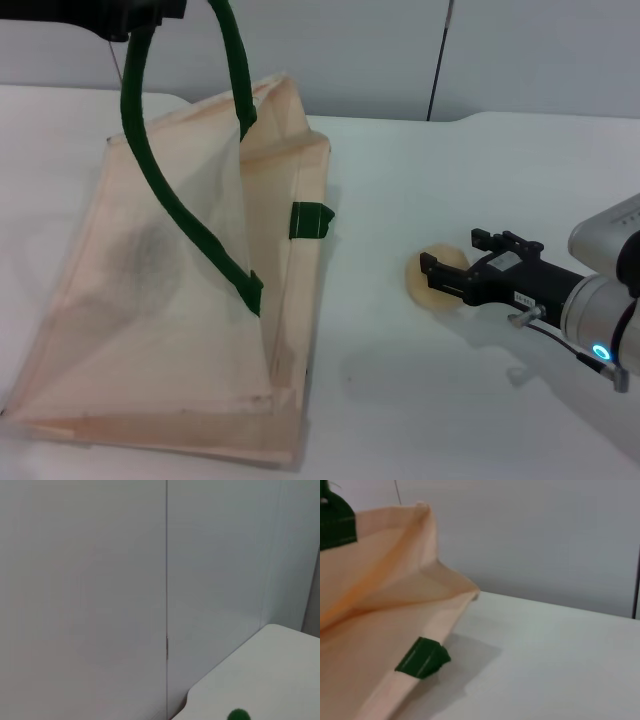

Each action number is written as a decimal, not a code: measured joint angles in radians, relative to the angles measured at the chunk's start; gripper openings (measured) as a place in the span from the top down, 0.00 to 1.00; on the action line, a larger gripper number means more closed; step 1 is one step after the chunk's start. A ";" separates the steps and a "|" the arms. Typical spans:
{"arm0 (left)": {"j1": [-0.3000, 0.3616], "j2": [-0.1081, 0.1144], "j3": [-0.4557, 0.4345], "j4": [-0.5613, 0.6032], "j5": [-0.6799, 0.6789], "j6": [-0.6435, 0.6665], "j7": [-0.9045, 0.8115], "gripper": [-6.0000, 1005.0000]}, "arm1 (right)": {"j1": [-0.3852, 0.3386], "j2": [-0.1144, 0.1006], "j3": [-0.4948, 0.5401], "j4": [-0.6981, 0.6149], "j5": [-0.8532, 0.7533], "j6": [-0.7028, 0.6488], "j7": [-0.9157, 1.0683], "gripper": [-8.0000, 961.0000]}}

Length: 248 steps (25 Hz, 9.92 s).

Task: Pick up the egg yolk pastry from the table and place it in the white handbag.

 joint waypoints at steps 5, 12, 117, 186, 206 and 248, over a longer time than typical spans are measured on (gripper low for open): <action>-0.004 -0.001 0.000 0.000 0.001 -0.004 -0.001 0.87 | 0.030 0.007 -0.006 -0.084 0.001 0.060 0.030 0.11; -0.006 -0.001 0.000 0.000 0.002 -0.005 -0.002 0.87 | 0.052 0.024 -0.009 -0.148 -0.007 0.114 0.049 0.11; -0.090 -0.003 0.014 0.071 0.012 -0.031 -0.026 0.85 | 0.502 0.171 0.072 -0.726 -0.196 0.792 0.037 0.43; -0.120 -0.001 0.024 0.061 0.016 -0.017 -0.028 0.84 | 0.556 0.169 0.081 -0.737 -0.205 0.801 0.043 0.11; -0.094 -0.003 0.013 -0.006 0.024 0.022 -0.001 0.83 | 0.433 0.033 0.262 -0.749 -0.203 0.863 0.102 0.09; 0.043 -0.010 -0.133 -0.467 -0.437 0.113 0.612 0.32 | 0.293 -0.023 0.568 -0.794 -0.205 0.940 -0.011 0.09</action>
